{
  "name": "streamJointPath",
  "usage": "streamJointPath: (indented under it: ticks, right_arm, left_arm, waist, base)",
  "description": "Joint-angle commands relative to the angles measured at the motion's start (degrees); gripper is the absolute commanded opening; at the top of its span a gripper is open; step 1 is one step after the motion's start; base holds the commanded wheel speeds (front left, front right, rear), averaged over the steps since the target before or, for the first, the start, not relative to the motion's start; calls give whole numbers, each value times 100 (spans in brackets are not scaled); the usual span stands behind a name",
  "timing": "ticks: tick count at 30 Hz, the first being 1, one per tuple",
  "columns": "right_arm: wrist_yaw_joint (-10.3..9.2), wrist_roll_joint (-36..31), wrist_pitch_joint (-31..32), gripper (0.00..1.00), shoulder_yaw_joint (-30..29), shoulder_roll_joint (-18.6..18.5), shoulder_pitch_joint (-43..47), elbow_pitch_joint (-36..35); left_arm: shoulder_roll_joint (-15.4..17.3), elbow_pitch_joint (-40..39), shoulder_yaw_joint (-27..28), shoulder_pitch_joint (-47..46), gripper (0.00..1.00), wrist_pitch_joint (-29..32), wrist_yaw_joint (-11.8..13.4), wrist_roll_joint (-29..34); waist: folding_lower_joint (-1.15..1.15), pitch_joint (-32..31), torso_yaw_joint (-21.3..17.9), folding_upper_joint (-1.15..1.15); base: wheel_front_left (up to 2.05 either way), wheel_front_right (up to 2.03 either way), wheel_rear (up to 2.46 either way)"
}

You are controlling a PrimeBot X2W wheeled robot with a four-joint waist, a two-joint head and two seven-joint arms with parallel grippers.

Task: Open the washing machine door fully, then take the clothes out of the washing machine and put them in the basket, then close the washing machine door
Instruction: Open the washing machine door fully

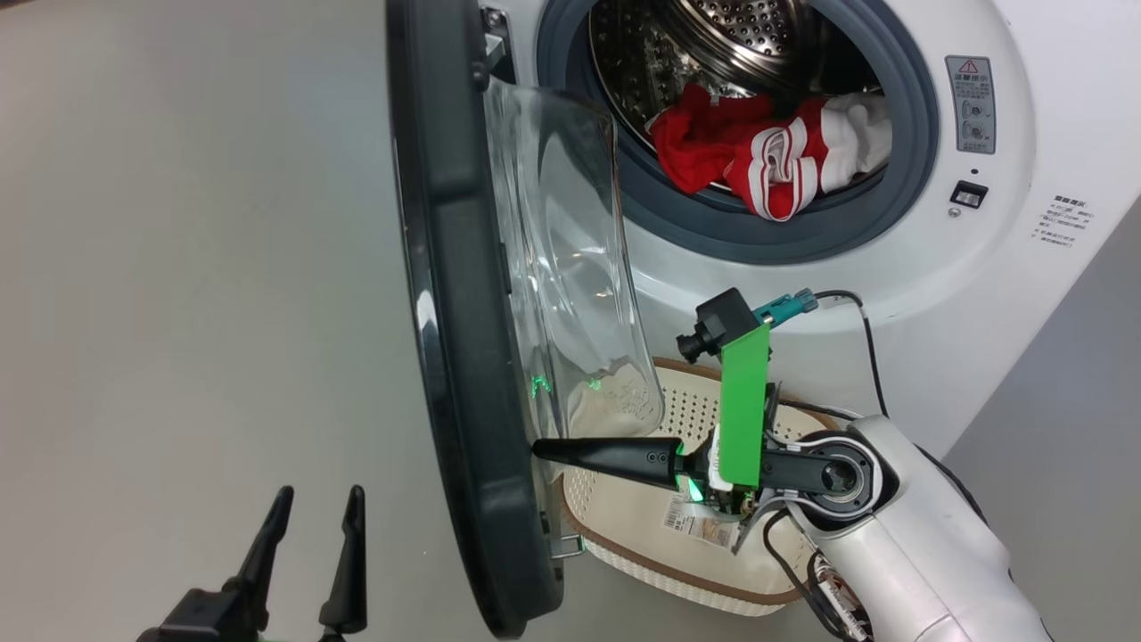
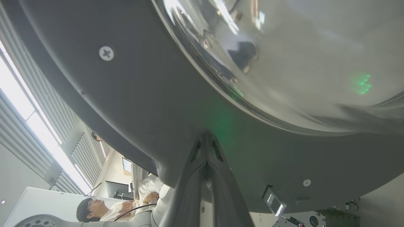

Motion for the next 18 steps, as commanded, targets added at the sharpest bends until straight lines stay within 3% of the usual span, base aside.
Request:
streamJointPath:
  ticks: [1,18]
  right_arm:
    - [10,23,27,0,113,192,-52,-157]
    - [10,184,-175,0,413,251,-192,-152]
  left_arm:
    - [92,-166,217,-32,100,-71,62,21]
    - [92,-224,278,11,100,-71,91,36]
  waist:
    - [0,9,7,0]
    - [0,-8,13,0]
  base:
    - [0,0,0]
    - [0,0,0]
